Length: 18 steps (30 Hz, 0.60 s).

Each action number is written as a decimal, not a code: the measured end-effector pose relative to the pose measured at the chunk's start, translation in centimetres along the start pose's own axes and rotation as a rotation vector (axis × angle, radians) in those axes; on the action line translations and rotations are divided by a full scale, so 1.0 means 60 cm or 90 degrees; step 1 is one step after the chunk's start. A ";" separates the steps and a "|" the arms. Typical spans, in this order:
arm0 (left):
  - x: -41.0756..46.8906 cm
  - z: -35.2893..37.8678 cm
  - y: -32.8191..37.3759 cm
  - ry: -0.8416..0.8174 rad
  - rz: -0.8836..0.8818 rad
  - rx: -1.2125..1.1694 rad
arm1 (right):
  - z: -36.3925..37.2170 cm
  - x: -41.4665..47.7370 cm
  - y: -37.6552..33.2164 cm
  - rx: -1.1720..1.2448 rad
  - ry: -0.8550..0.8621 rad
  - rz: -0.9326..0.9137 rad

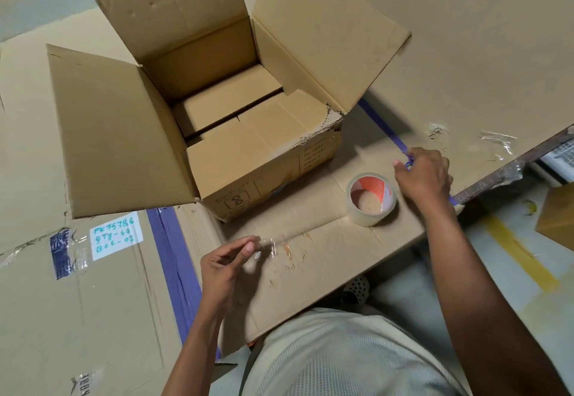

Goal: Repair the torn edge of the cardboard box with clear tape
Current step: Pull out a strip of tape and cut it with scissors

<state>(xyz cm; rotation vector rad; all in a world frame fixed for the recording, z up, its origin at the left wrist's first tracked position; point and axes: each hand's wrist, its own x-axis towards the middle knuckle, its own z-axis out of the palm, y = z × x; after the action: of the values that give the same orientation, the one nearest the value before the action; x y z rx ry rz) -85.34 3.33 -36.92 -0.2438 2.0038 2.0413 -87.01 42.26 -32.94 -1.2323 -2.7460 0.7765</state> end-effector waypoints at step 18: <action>0.001 0.002 -0.001 -0.006 -0.023 -0.023 | -0.006 0.043 0.049 -0.021 -0.030 0.129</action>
<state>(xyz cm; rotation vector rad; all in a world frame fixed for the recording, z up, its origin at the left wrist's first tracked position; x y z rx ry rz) -85.39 3.45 -37.01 -0.2746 1.9435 2.0552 -86.67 45.93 -34.38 -1.5357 -2.7103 0.7868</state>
